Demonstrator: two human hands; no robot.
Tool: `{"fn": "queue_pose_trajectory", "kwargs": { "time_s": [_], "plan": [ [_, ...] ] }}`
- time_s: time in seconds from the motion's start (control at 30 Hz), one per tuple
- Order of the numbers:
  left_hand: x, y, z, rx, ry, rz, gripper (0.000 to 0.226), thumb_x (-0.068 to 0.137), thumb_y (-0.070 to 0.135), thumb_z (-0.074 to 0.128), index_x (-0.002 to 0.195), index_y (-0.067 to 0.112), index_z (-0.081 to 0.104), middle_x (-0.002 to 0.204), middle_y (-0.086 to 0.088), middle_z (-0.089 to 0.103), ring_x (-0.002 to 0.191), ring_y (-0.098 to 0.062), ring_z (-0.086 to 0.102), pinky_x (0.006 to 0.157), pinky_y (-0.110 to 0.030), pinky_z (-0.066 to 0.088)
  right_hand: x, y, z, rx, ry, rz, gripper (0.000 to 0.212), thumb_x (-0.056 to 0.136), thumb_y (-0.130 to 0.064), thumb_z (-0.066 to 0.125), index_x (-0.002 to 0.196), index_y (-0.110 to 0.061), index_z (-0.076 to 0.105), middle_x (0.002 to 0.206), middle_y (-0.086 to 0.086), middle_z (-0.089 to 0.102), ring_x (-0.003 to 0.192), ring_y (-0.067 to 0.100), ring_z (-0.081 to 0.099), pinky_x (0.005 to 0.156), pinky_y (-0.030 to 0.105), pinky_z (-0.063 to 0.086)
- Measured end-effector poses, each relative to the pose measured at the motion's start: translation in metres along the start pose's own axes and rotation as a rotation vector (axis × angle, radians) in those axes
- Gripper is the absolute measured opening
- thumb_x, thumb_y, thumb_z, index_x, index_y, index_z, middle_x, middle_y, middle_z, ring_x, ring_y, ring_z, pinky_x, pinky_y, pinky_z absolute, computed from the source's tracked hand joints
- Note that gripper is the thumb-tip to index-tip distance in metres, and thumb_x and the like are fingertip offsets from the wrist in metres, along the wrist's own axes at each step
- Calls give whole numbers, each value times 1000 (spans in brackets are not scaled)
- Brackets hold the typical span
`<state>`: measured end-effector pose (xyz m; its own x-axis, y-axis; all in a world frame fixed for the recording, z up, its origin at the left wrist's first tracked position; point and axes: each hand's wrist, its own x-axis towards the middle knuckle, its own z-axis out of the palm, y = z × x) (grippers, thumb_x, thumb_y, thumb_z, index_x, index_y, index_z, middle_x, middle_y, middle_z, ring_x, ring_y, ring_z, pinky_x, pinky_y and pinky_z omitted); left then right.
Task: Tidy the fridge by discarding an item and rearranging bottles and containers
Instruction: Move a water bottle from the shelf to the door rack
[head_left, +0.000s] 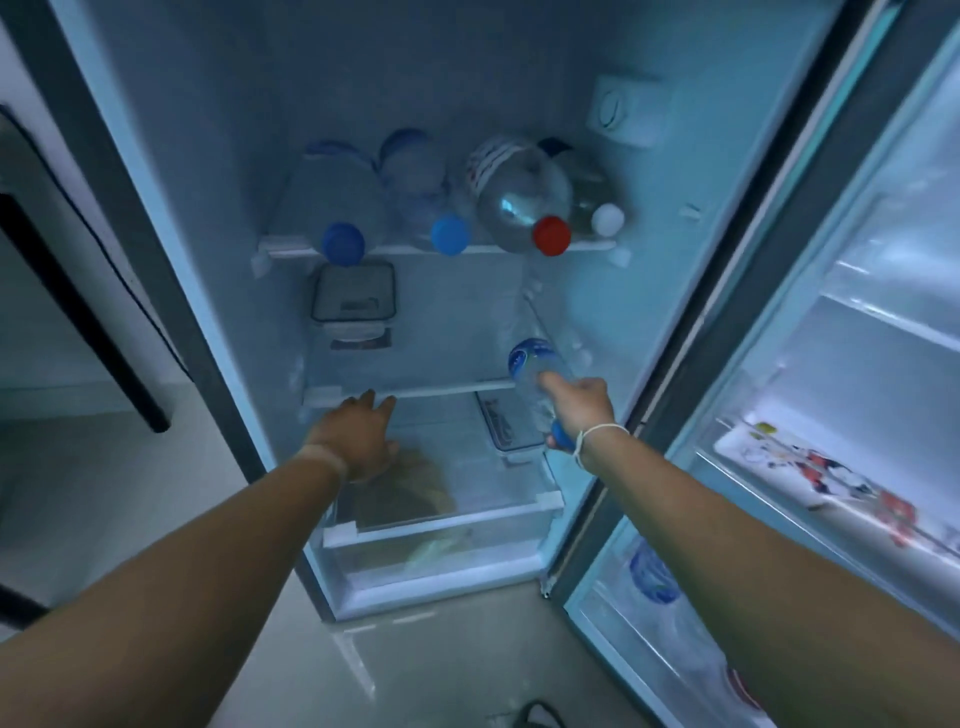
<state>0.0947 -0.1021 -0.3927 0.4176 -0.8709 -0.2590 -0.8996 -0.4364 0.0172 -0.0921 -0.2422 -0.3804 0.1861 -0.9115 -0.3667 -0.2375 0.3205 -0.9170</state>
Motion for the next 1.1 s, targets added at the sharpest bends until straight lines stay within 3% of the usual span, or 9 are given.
{"fn": "queue_pose_trajectory", "kwargs": {
  "time_s": [0.17, 0.37, 0.53, 0.67, 0.77, 0.9, 0.93, 1.0, 1.1],
  "plan": [
    [-35, 24, -29, -58, 72, 49, 64, 94, 33, 45, 150, 14, 20, 158, -15, 19, 142, -34, 28, 114, -42, 31, -64, 6, -32, -25, -34, -8, 39, 78, -31, 65, 102, -15, 39, 65, 3, 39, 49, 20, 38, 34, 15, 35],
    [-73, 62, -56, -119, 161, 156, 54, 96, 19, 37, 148, 12, 26, 154, -18, 28, 139, -34, 35, 114, -39, 31, -136, 24, -68, -44, -36, -19, 29, 79, -30, 65, 80, -16, 40, 67, 4, 43, 52, 21, 42, 39, 20, 36],
    [-101, 94, -79, -111, 249, 266, 53, 94, 10, 37, 147, 12, 30, 149, -19, 34, 133, -37, 41, 110, -43, 37, -185, 37, -103, -46, -1, 15, 41, 79, -32, 66, 106, -14, 40, 79, 3, 44, 57, 17, 43, 45, 24, 37],
    [-130, 134, -92, -124, 314, 385, 51, 95, 13, 36, 146, 12, 32, 146, -16, 40, 131, -35, 43, 107, -41, 38, -222, 46, -136, -59, 22, 39, 61, 77, -32, 68, 128, -15, 38, 107, 5, 42, 63, 17, 44, 56, 29, 44],
    [-148, 165, -94, -121, 336, 491, 51, 96, 17, 37, 146, 13, 32, 152, -15, 34, 137, -35, 37, 111, -42, 35, -246, 53, -162, -151, 37, 15, 55, 80, -32, 66, 125, -15, 39, 101, 4, 45, 65, 17, 47, 47, 27, 40],
    [-169, 207, -91, -70, 354, 623, 51, 94, 21, 41, 145, 17, 35, 149, -12, 38, 132, -34, 42, 107, -44, 39, -270, 63, -194, -235, 60, 19, 50, 80, -29, 66, 120, -9, 45, 101, 5, 47, 92, 24, 57, 66, 33, 48],
    [-173, 215, -90, -55, 353, 645, 52, 94, 22, 41, 146, 19, 33, 151, -11, 36, 133, -33, 41, 108, -44, 39, -275, 63, -200, -253, 59, 30, 44, 80, -27, 67, 113, -8, 47, 99, 5, 48, 89, 24, 58, 69, 35, 50],
    [-181, 234, -88, -27, 339, 689, 54, 94, 23, 41, 147, 20, 30, 153, -9, 33, 135, -32, 39, 109, -44, 38, -287, 65, -216, -275, 50, 72, 35, 80, -23, 67, 103, -11, 43, 88, 4, 47, 67, 20, 52, 54, 31, 47],
    [-187, 257, -84, 19, 319, 741, 53, 95, 26, 40, 147, 22, 28, 154, -7, 31, 135, -31, 38, 108, -44, 38, -296, 68, -241, -348, 54, 150, 33, 82, -20, 64, 108, -9, 48, 74, 3, 40, 56, 15, 39, 45, 26, 35]
  ]
}}
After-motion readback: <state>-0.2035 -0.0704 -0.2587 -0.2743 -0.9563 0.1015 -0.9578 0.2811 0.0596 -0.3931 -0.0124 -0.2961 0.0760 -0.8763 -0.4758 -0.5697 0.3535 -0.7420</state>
